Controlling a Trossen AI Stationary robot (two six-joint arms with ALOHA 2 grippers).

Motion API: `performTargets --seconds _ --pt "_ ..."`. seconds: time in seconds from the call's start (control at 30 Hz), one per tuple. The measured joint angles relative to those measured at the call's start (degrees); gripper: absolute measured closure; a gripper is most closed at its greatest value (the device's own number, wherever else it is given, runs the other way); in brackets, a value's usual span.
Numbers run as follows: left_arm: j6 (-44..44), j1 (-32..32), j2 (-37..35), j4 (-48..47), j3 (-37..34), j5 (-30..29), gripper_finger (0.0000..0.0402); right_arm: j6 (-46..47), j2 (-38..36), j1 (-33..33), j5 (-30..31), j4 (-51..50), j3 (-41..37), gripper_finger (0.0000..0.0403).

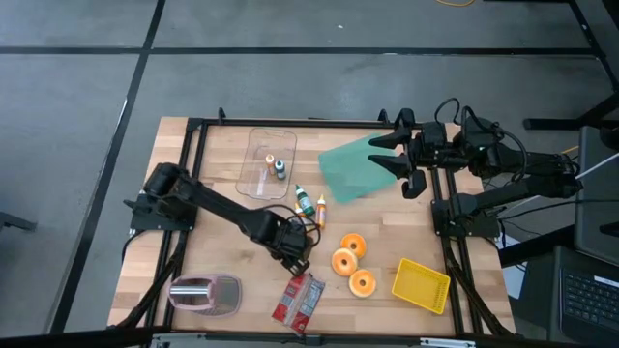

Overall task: Pick & Place Food Item
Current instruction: Put the orange food coloring bottle into the transparent bin

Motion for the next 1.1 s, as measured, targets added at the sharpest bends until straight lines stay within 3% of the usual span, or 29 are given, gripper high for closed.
performTargets --seconds 0.3,0.57,0.93,1.1 --pt "3.83 3.56 -5.72 -25.41 18.27 -2.71 0.0287 -1.4 0.0 0.0 0.0 2.01 0.0 0.0234" --pt "10.22 12.73 -8.29 -45.14 32.83 5.83 0.0287 -2.82 0.0 0.02 -0.44 2.23 0.0 0.0234" --pt "25.75 32.74 -10.91 -45.06 33.07 10.35 0.0287 -4.17 0.0 -0.02 -1.05 1.8 -0.02 0.0234" --pt "32.57 41.34 -10.75 -44.96 28.72 12.74 0.0287 -4.17 0.0 -0.04 -1.35 1.57 -0.02 0.0234"
